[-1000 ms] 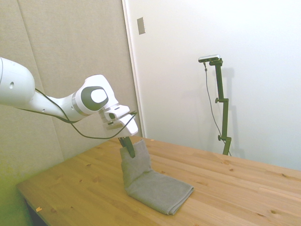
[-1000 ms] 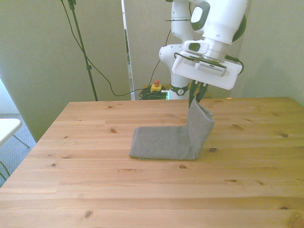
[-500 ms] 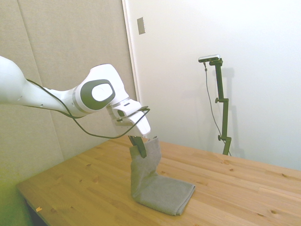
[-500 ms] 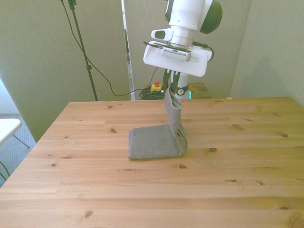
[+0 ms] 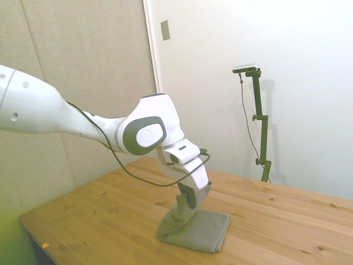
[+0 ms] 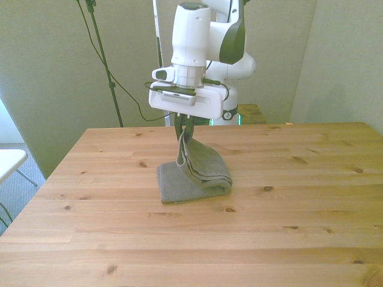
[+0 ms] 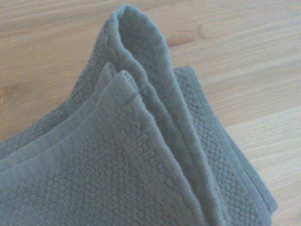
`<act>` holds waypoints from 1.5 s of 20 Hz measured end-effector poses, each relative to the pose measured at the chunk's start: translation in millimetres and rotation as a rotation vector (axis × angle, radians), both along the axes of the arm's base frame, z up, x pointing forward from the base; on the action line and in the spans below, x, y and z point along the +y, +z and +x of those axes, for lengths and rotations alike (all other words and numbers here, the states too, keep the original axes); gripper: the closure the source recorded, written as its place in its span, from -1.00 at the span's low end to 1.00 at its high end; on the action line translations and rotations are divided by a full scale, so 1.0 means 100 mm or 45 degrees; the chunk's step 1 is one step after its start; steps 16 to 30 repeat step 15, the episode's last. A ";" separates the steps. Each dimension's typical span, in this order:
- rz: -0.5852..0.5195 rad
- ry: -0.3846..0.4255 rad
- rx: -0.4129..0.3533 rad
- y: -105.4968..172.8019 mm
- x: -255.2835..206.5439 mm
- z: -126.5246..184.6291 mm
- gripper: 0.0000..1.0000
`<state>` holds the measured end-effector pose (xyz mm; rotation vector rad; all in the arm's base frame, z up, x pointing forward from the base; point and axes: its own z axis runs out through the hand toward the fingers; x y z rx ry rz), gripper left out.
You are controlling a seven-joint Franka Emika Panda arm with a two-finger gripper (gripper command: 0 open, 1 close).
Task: Fold the towel
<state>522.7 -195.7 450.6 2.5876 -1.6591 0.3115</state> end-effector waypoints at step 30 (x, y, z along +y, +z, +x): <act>0.240 0.414 0.076 0.15 1.06 -0.92 -1.00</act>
